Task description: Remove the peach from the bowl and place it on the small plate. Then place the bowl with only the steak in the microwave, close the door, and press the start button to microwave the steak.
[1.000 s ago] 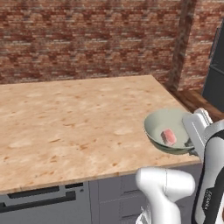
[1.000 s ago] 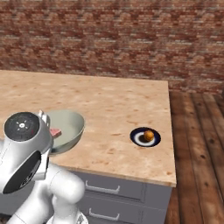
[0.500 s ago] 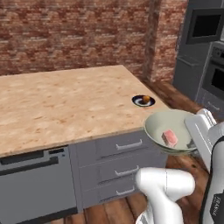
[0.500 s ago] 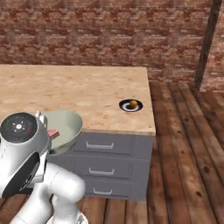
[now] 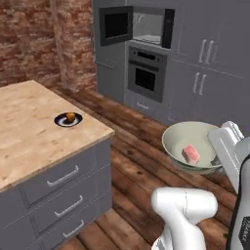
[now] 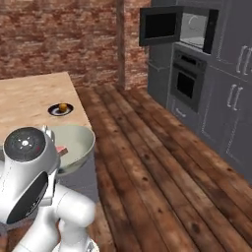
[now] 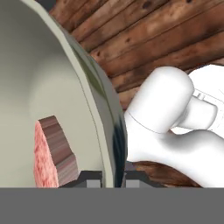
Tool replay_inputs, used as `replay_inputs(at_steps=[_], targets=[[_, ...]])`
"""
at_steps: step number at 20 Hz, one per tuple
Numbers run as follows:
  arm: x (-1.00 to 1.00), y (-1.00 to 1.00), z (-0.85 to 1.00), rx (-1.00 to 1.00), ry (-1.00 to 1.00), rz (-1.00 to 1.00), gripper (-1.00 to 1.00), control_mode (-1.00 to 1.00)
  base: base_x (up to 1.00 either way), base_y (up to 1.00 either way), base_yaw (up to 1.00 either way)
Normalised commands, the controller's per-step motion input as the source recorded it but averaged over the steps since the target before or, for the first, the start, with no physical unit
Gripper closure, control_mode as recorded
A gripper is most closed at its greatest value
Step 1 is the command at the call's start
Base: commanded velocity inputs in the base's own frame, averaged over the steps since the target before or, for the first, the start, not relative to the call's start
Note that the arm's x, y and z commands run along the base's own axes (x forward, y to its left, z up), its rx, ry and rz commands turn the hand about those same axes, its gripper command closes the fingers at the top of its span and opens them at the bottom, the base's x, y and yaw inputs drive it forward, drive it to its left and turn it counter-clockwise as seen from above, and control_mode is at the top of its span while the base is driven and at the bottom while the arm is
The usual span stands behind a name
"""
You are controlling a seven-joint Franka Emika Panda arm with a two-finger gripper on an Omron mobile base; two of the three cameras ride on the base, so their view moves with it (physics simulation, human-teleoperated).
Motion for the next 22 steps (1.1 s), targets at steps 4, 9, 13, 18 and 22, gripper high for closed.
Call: replay_inputs(at_steps=[4, 9, 13, 18, 22], targets=[[0.0, 0.0, 0.0, 0.0, 0.0, 0.0, 1.0, 1.0, 0.21, -1.0, -0.71], [0.0, 0.0, 0.0, 0.0, 0.0, 0.0, 1.0, 1.0, 0.52, -0.95, -0.66], [0.0, 0.0, 0.0, 0.0, 0.0, 0.0, 1.0, 1.0, 0.84, -0.75, -0.6], [0.0, 0.0, 0.0, 0.0, 0.0, 0.0, 1.0, 1.0, 1.0, -0.37, -0.5], [0.0, 0.0, 0.0, 0.0, 0.0, 0.0, 1.0, 1.0, 1.0, 0.34, -0.09]])
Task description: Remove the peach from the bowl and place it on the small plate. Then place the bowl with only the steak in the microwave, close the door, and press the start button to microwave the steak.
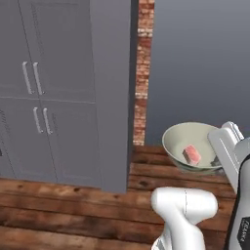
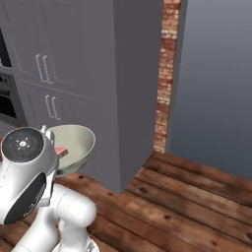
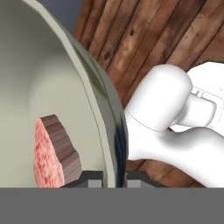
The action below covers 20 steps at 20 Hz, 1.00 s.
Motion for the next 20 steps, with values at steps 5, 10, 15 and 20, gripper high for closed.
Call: replay_inputs(at_steps=[5, 10, 15, 20], targets=[[0.0, 0.0, 0.0, 0.0, 0.0, 0.0, 1.0, 1.0, 1.0, 0.45, 0.06], [0.0, 0.0, 0.0, 0.0, 0.0, 0.0, 1.0, 1.0, 0.99, 0.95, -0.01], [0.0, 0.0, 0.0, 0.0, 0.0, 0.0, 1.0, 1.0, 0.73, 1.0, 0.0], [0.0, 0.0, 0.0, 0.0, 0.0, 0.0, 1.0, 1.0, 0.56, 1.0, 0.0]])
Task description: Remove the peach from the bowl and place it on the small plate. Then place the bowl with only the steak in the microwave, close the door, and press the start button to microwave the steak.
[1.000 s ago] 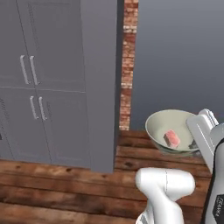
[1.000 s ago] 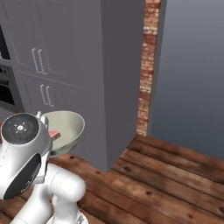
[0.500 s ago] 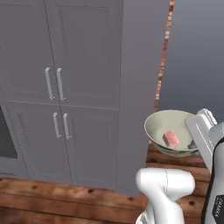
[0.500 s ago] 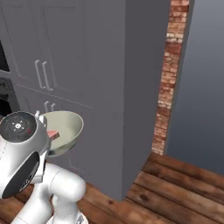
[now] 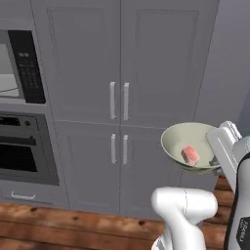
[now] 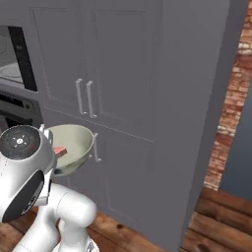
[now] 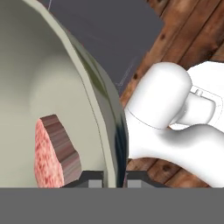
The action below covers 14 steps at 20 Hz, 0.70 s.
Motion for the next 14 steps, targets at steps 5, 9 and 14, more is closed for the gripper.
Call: replay_inputs(at_steps=[5, 9, 14], targets=[[0.0, 0.0, 0.0, 0.0, 0.0, 0.0, 1.0, 1.0, 0.43, 1.0, -0.03], [0.0, 0.0, 0.0, 0.0, 0.0, 0.0, 1.0, 1.0, 0.43, 1.0, -0.07], [0.0, 0.0, 0.0, 0.0, 0.0, 0.0, 1.0, 1.0, 0.44, 0.97, -0.1]])
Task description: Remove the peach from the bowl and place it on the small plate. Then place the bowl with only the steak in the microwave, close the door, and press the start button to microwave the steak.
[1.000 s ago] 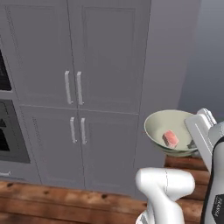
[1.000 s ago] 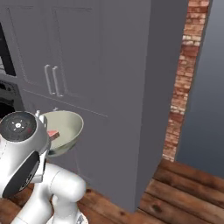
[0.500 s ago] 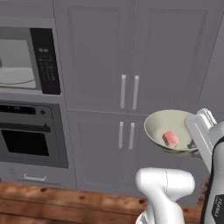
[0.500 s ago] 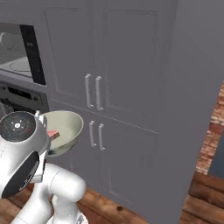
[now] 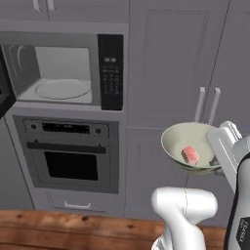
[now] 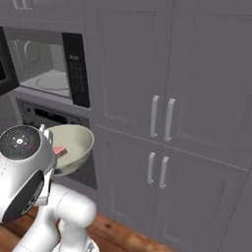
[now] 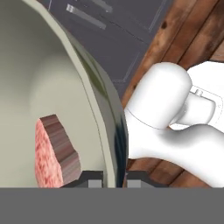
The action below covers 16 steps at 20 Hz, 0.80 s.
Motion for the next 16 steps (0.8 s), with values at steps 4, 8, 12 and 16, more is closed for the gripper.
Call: replay_inputs(at_steps=[4, 8, 12, 16], targets=[[0.0, 0.0, 0.0, 0.0, 0.0, 0.0, 1.0, 1.0, 0.32, 0.69, -0.18], [0.0, 0.0, 0.0, 0.0, 0.0, 0.0, 1.0, 1.0, 0.19, 0.49, -0.22], [0.0, 0.0, 0.0, 0.0, 0.0, 0.0, 1.0, 1.0, 0.26, 0.51, -0.22], [0.0, 0.0, 0.0, 0.0, 0.0, 0.0, 1.0, 1.0, 0.26, 0.55, -0.24]])
